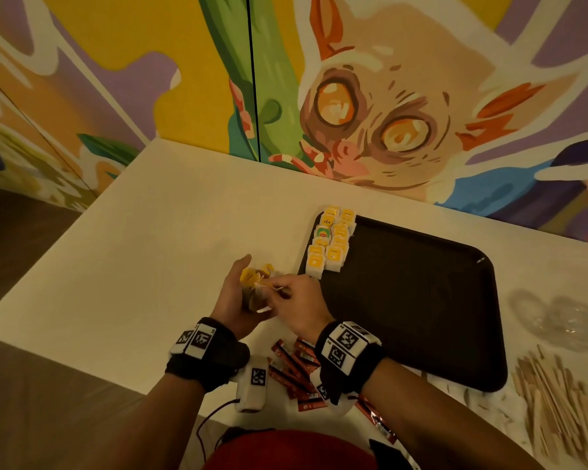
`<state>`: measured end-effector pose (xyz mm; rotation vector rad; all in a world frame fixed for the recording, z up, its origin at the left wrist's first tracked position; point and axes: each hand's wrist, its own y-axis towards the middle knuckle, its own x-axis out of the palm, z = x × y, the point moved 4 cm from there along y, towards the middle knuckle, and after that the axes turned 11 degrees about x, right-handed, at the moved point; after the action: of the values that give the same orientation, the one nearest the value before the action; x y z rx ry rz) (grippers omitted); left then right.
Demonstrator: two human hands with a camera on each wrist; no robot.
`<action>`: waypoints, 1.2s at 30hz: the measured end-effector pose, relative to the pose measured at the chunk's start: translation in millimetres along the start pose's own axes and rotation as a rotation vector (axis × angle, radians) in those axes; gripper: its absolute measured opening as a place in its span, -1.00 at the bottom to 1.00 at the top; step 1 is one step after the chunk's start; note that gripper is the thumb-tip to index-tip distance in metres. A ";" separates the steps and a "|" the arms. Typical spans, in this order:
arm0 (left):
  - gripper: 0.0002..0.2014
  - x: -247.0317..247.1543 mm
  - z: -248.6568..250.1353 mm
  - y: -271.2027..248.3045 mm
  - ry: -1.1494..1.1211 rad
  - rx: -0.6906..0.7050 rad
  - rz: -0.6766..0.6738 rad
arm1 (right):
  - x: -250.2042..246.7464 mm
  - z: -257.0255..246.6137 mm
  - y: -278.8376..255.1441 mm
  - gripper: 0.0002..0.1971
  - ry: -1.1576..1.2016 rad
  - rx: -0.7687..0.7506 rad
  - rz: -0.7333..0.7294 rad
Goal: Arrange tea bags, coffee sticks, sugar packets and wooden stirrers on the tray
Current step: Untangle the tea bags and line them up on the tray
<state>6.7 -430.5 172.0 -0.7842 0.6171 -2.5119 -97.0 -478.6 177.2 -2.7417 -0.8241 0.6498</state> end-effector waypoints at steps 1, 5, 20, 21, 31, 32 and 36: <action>-0.56 2.0 -0.4 -0.5 -0.008 0.001 -0.016 | -0.5 0.4 -0.1 -0.79 -0.020 -0.005 0.005; -0.73 4.2 -0.2 0.9 0.039 0.088 0.009 | -12.5 -3.3 -4.5 -0.80 -0.029 -0.053 0.069; -0.84 5.2 7.6 6.2 0.207 0.367 0.225 | -35.8 0.3 -14.2 -0.81 0.229 0.021 0.074; -0.83 5.9 9.5 4.9 0.189 0.362 0.228 | -39.1 -1.2 -15.5 -0.79 0.241 0.015 0.077; -0.87 7.4 30.5 -3.4 0.138 0.336 0.033 | -66.5 -8.2 -29.2 -0.79 0.227 -0.010 0.018; -0.86 10.6 32.7 -5.4 0.170 0.341 -0.028 | -68.1 -8.3 -30.7 -0.79 0.225 -0.012 0.012; -0.80 28.8 41.7 -20.0 0.525 0.419 -0.310 | -73.3 -11.6 -36.7 -0.83 0.224 -0.031 -0.034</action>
<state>5.3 -441.1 225.4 -0.0624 0.1052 -3.0063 -163.7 -490.6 224.7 -2.7555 -0.8319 0.3181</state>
